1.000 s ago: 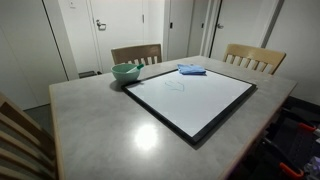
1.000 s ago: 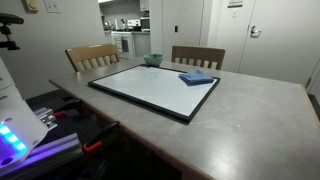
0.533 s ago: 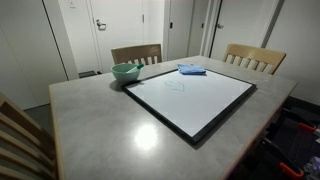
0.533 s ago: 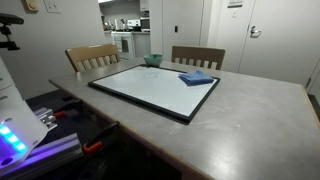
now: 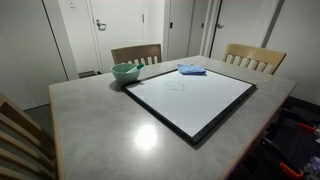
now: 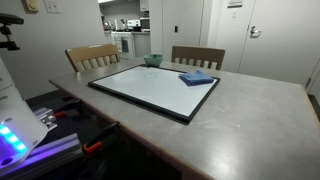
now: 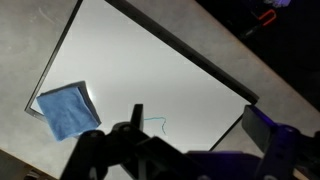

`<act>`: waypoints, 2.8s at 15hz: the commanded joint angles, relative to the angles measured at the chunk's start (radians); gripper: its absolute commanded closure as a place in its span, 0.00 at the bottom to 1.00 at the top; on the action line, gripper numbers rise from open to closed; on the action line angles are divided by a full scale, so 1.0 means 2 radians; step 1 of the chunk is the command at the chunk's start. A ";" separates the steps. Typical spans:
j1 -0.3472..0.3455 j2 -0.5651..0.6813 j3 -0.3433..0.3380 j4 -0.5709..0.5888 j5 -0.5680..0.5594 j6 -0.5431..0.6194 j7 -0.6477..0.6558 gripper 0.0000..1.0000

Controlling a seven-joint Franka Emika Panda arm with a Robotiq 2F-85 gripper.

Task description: Use the blue cloth to wipe the whiteboard

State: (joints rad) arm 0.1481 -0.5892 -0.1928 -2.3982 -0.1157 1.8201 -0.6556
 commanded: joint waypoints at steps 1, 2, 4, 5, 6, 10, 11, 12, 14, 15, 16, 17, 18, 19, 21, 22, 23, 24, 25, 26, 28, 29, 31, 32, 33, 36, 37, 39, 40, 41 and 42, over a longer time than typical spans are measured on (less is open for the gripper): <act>-0.012 0.003 0.010 0.002 0.006 -0.001 -0.006 0.00; -0.012 0.003 0.010 0.002 0.006 -0.001 -0.006 0.00; -0.016 0.015 0.002 -0.006 0.000 0.028 -0.013 0.00; -0.023 0.017 -0.001 -0.016 -0.016 0.063 -0.016 0.00; -0.028 0.019 -0.008 -0.023 -0.020 0.098 -0.020 0.00; -0.045 0.064 -0.039 -0.025 -0.029 0.210 -0.066 0.00; -0.045 0.081 -0.050 -0.018 -0.019 0.226 -0.087 0.00; -0.045 0.097 -0.059 -0.013 -0.010 0.243 -0.106 0.00; -0.043 0.131 -0.075 -0.001 0.013 0.270 -0.143 0.00; -0.041 0.149 -0.082 0.005 0.029 0.280 -0.164 0.00; -0.039 0.168 -0.088 0.015 0.051 0.286 -0.187 0.00; -0.040 0.187 -0.091 0.024 0.072 0.290 -0.209 0.00; -0.043 0.206 -0.092 0.034 0.091 0.293 -0.230 0.00; -0.047 0.227 -0.091 0.049 0.110 0.287 -0.252 0.00; -0.059 0.263 -0.087 0.078 0.144 0.269 -0.292 0.00; -0.065 0.267 -0.081 0.091 0.165 0.231 -0.314 0.00; -0.079 0.234 -0.061 0.050 0.138 0.273 -0.275 0.00; -0.083 0.248 -0.059 0.063 0.151 0.259 -0.291 0.00; -0.086 0.257 -0.057 0.072 0.155 0.252 -0.297 0.00; -0.087 0.261 -0.056 0.077 0.155 0.247 -0.298 0.00; -0.087 0.266 -0.056 0.080 0.160 0.246 -0.304 0.00; -0.090 0.286 -0.057 0.089 0.170 0.248 -0.321 0.00; -0.107 0.329 -0.054 0.105 0.188 0.255 -0.341 0.00; -0.116 0.346 -0.050 0.112 0.187 0.257 -0.345 0.00; -0.126 0.364 -0.045 0.121 0.195 0.257 -0.360 0.00; -0.157 0.422 -0.021 0.164 0.198 0.257 -0.392 0.00; -0.166 0.439 -0.013 0.182 0.190 0.253 -0.396 0.00; -0.184 0.474 0.008 0.224 0.189 0.250 -0.409 0.00; -0.190 0.492 0.017 0.246 0.184 0.249 -0.410 0.00; -0.196 0.509 0.027 0.268 0.183 0.246 -0.412 0.00; -0.202 0.524 0.036 0.288 0.182 0.241 -0.413 0.00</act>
State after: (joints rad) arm -0.2043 0.3505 -0.1813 -1.9647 0.2502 2.3310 -1.4466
